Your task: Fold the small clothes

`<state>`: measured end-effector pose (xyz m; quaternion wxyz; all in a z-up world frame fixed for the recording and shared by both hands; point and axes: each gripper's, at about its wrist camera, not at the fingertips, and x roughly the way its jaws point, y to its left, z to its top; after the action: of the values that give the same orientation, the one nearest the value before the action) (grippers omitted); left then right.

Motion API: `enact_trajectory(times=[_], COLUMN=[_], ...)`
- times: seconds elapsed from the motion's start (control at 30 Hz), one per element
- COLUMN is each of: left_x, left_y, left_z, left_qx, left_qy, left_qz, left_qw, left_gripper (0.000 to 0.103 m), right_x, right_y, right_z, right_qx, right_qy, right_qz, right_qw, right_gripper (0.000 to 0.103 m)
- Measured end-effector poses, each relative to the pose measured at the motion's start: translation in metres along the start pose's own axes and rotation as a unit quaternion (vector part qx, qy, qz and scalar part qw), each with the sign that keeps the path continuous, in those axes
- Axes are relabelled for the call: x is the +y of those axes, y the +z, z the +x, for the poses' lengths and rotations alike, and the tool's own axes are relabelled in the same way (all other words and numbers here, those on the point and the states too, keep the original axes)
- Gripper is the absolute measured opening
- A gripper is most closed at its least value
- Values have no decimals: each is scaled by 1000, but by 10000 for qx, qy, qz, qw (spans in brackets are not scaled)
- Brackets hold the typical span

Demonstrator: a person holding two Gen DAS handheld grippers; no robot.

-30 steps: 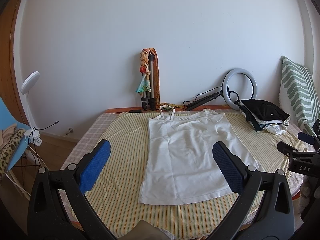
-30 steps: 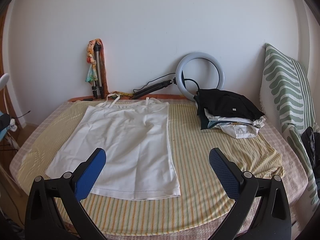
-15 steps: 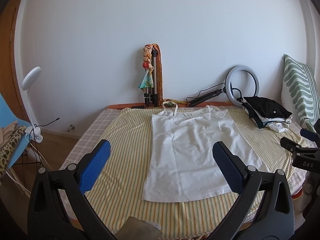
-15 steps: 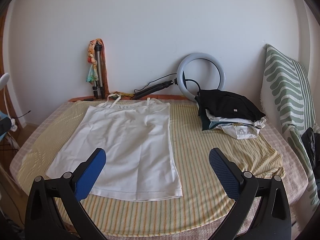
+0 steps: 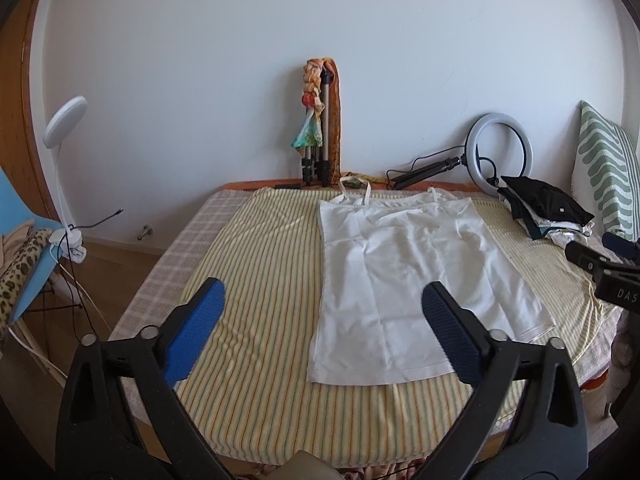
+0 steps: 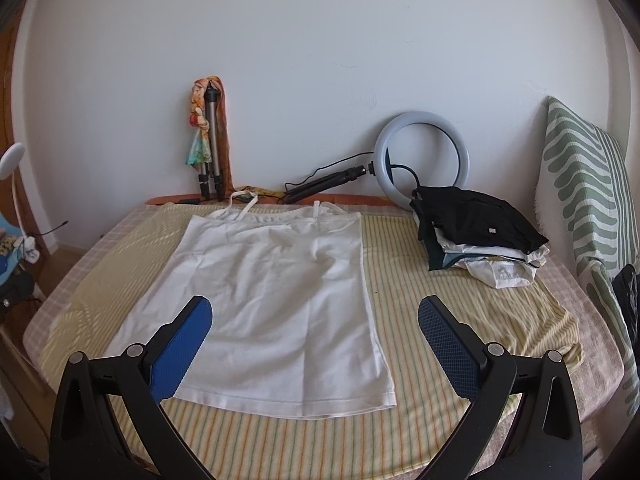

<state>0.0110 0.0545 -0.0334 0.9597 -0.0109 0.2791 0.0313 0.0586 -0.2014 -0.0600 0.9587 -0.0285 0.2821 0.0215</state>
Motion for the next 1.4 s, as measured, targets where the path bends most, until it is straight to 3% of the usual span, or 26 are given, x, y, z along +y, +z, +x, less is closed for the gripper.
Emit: enact_trajectory(times=[0.13,0.27,0.47,0.53,0.6,0.77,0.9,1.0,1.2,1.27,1.4], left_x=[13,25,27,26,27,29,34,43,42,40,43], left_y=[-11,-26,-41,-44,-47,-56,-59,-61,-63,-64,-70], left_z=[21,46,67,71,78,97,112,122,129,132,141], left_qx=[448,1043,1543,1651,1753,2102,2221,2328,2369,2406,2606], left_qy=[-146,-433,-731,-832,-867,-969,-888,-878,-1012,-1034,-1108], left_qz=[-260,-639,-962,-1035,-1106,-1228,-1354,-1562,-1462,-1428,-1608], left_qw=[9986,9915,9806,9773,9744,9651,9615,9559,9551,9545,9455], left_gripper=[72,51,45,45,45,44,44,43,41,35,27], right_x=[9,26,53,63,74,112,144,161,194,205,224], right_y=[7,27,66,77,85,97,103,107,112,111,106], right_z=[13,27,65,85,106,156,200,229,287,305,335], right_qx=[70,292,599,827,1018,1589,1991,2239,2556,2647,2751], right_qy=[364,815,1143,1475,1638,1991,2196,2296,2263,2219,1982], right_qz=[1,-178,-691,-736,-765,-727,-720,-638,-526,-510,-587], right_qw=[9993,9961,9892,9828,9782,9643,9523,9450,9384,9371,9389], right_gripper=[102,102,102,102,96,63,60,49,49,46,46])
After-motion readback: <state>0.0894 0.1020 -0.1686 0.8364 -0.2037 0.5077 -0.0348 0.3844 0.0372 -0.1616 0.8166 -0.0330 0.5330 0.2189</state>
